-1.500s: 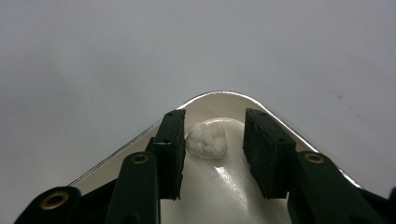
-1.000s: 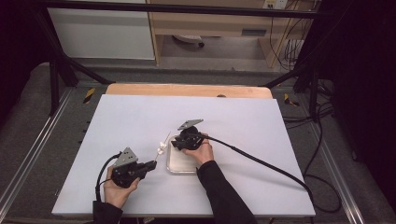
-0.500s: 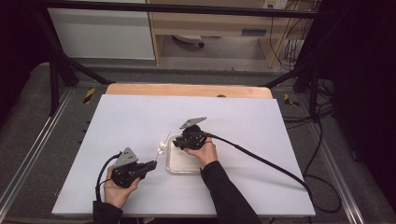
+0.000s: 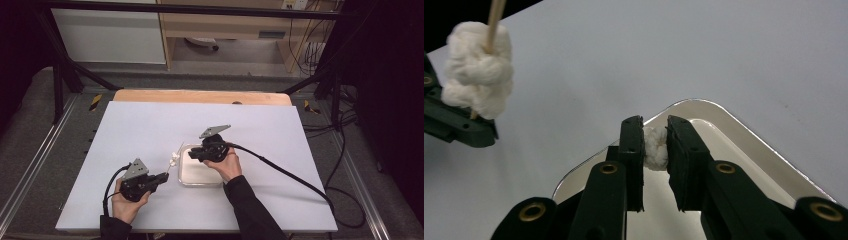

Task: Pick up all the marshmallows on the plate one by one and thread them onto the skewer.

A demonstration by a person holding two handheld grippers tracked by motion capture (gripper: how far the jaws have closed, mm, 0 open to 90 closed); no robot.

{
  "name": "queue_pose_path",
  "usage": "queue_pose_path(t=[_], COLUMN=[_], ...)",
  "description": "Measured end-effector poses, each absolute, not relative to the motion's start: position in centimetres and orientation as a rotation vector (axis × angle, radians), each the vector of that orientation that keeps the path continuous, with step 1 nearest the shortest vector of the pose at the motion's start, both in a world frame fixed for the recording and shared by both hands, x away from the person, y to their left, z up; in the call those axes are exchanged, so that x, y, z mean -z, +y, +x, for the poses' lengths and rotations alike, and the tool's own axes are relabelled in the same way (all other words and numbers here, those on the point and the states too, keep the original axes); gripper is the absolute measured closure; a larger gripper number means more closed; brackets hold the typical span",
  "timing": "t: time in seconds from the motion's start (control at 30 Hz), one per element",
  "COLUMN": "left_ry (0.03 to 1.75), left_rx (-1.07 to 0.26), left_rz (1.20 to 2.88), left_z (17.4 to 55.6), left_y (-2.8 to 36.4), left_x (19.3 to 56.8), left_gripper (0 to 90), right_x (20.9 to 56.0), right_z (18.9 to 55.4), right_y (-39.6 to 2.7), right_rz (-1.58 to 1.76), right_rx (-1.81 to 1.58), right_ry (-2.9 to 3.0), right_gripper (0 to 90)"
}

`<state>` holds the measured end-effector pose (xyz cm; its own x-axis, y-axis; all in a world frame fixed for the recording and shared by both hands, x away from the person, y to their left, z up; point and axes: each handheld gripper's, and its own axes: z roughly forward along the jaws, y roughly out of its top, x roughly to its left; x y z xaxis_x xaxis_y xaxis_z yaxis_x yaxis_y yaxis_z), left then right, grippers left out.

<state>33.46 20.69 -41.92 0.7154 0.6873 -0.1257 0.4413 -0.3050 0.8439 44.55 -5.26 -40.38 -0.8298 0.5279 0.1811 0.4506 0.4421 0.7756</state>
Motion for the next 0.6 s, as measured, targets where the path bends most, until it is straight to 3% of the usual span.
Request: queue_pose_path(t=[0.6], left_ry=[0.842], left_rx=[-0.315], left_rz=[1.961], left_z=[33.2], left_y=[20.2], left_x=[41.8], left_gripper=[88.6], right_x=[37.5], right_z=[42.3], right_y=[-9.9], right_rz=[0.894], right_rx=[-1.526], right_ry=[2.507], right_gripper=[78.5])
